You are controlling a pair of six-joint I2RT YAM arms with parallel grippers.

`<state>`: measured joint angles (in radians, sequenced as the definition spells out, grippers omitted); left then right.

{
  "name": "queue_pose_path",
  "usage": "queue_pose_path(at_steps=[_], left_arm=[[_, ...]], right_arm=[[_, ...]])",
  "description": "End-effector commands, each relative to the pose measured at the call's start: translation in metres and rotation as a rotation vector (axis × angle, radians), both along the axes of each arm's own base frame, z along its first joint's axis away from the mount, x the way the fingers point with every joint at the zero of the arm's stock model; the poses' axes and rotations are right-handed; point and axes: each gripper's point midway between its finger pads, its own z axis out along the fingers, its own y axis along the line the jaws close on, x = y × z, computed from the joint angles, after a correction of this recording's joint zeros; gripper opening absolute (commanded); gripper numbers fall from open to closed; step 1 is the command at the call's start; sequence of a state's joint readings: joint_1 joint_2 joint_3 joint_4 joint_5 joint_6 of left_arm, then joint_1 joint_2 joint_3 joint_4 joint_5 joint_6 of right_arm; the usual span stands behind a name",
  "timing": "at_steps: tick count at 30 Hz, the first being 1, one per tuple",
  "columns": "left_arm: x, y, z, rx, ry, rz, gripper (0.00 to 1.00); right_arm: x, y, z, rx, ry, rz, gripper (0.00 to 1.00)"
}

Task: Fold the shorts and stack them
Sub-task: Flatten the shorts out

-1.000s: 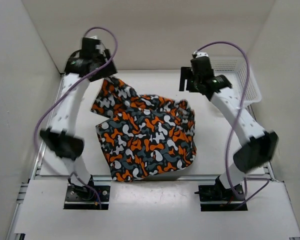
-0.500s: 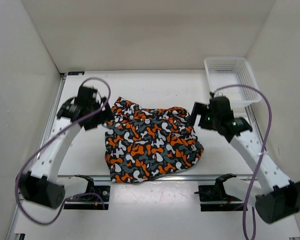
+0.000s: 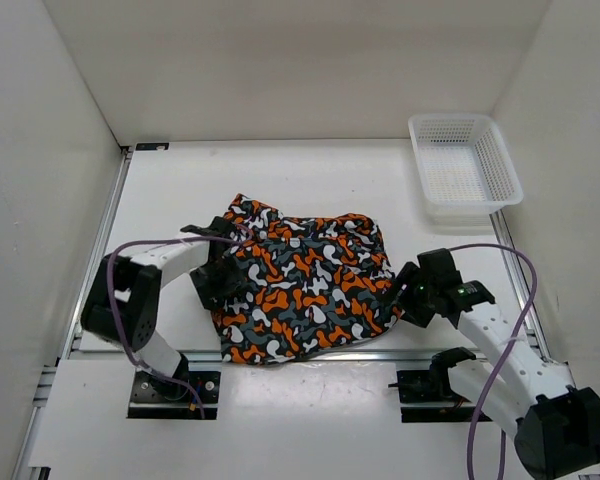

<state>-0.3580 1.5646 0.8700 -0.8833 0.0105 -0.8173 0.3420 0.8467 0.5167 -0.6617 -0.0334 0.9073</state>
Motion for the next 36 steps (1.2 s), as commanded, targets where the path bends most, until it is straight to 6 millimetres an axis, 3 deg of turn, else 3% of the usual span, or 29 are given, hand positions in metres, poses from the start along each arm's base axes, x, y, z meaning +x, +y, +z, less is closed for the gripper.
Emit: queue_pose_path(at_steps=[1,2,4,6,7,8,12,14,15,18,19,21,24,25,26,27,29,30,33,36], left_arm=[[0.037,-0.017,-0.001,-0.032,-0.071,-0.015,0.71],[0.042,-0.019,-0.001,-0.032,-0.073,-0.024,0.40],[0.055,-0.023,-0.001,-0.033,-0.079,-0.036,0.11],[0.081,-0.027,-0.001,-0.027,-0.099,-0.051,0.11],[0.089,-0.030,-0.001,-0.026,-0.098,-0.061,0.11],[0.110,-0.032,0.001,-0.028,-0.114,-0.069,0.11],[0.154,-0.028,0.017,0.030,-0.134,-0.089,0.11],[0.169,-0.023,0.032,0.054,-0.163,-0.096,0.25],[0.178,-0.018,0.047,0.070,-0.186,-0.094,0.40],[0.184,-0.003,0.077,0.106,-0.237,-0.087,0.97],[0.180,-0.001,0.096,0.098,-0.270,-0.084,1.00],[0.164,0.017,0.115,0.105,-0.297,-0.052,1.00],[0.134,0.037,0.122,0.096,-0.299,0.021,0.95],[0.109,0.046,0.121,0.095,-0.291,0.056,0.94],[0.098,0.046,0.119,0.064,-0.287,0.064,0.92],[0.077,0.054,0.100,0.054,-0.238,0.101,0.92],[0.059,0.049,0.099,-0.029,-0.261,0.128,0.91],[0.041,0.046,0.081,-0.047,-0.212,0.124,0.93],[0.025,0.033,0.060,-0.125,-0.173,0.136,0.98],[0.024,0.026,0.045,-0.145,-0.143,0.131,0.98]], right_arm=[[0.014,0.005,-0.002,0.052,-0.013,-0.079,0.80],[0.017,0.004,-0.003,0.052,-0.015,-0.088,0.83],[0.021,0.003,0.000,0.041,-0.030,-0.083,0.86],[0.030,0.000,0.005,0.021,-0.049,-0.099,0.89],[0.028,-0.003,0.000,0.004,-0.026,-0.119,0.96],[0.030,-0.004,0.003,0.000,-0.030,-0.135,0.98],[0.036,-0.008,0.013,0.017,-0.112,-0.169,1.00],[0.040,-0.014,0.017,-0.003,-0.145,-0.184,1.00],[0.037,-0.015,0.017,-0.013,-0.146,-0.170,1.00],[0.032,-0.001,0.016,0.045,-0.090,-0.078,1.00],[0.031,0.004,0.009,0.057,-0.050,-0.062,1.00],[0.027,0.015,0.002,0.116,-0.022,-0.033,0.96],[0.017,0.018,-0.014,0.146,0.041,-0.071,0.88],[0.012,0.017,-0.016,0.155,0.051,-0.091,0.86],[0.013,0.017,-0.014,0.162,0.045,-0.098,0.84],[0.008,0.016,-0.016,0.163,0.055,-0.106,0.83],[0.003,0.017,-0.018,0.180,0.078,-0.127,0.80],[0.000,0.017,-0.021,0.194,0.089,-0.137,0.80],[-0.005,0.020,-0.022,0.223,0.119,-0.146,0.80],[-0.007,0.018,-0.026,0.220,0.128,-0.157,0.78]])
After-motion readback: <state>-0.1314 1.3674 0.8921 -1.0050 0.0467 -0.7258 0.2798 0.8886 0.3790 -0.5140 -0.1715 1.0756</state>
